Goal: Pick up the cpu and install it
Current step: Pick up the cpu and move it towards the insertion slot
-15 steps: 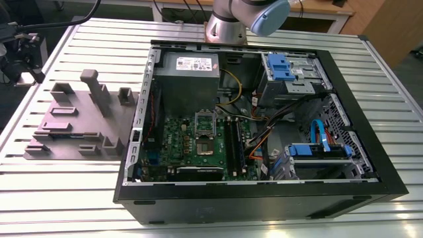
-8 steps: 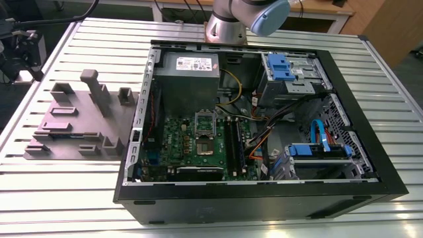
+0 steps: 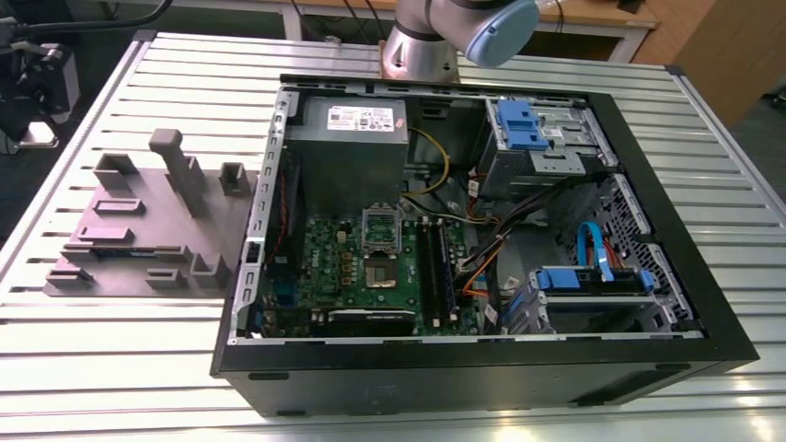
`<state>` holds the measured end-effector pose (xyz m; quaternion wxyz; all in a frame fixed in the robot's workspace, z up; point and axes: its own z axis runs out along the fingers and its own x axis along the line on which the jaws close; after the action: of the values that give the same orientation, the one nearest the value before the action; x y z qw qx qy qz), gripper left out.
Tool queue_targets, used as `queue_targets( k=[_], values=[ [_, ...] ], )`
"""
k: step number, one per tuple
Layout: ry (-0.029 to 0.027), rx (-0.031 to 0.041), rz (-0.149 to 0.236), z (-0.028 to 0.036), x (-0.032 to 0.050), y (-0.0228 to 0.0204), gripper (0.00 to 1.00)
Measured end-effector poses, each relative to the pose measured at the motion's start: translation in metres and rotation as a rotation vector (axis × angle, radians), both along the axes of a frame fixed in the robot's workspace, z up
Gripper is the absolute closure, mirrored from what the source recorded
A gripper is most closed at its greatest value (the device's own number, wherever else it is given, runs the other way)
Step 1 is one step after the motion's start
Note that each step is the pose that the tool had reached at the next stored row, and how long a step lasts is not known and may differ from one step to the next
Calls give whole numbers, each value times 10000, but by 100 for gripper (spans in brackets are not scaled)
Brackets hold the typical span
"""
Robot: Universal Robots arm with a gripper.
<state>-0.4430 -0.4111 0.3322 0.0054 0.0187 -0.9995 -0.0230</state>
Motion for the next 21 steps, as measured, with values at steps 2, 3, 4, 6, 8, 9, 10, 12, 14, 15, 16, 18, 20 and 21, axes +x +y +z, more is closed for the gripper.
queue_targets(
  k=[2, 3, 4, 6, 8, 9, 10, 12, 14, 15, 16, 18, 20, 21],
  values=[
    [0, 0, 0, 32, 0, 0, 53],
    [-1, 0, 0, 48, 0, 0, 53],
    [0, 1, 0, 62, 0, 0, 53],
    [0, 0, 0, 105, 0, 0, 53],
    [-1, 0, 0, 132, 0, 0, 53],
    [-1, 1, 0, 145, 0, 0, 53],
    [-1, 0, 0, 158, 0, 0, 53],
    [-1, 1, 0, 183, 0, 0, 53],
    [-1, 1, 0, 206, 0, 0, 53],
    [0, 0, 0, 216, 0, 0, 53],
    [0, 0, 0, 226, 0, 0, 53],
    [0, 0, 0, 247, 0, 0, 53],
    [-1, 1, 0, 262, 0, 0, 53],
    [-1, 1, 0, 272, 0, 0, 53]
  ],
)
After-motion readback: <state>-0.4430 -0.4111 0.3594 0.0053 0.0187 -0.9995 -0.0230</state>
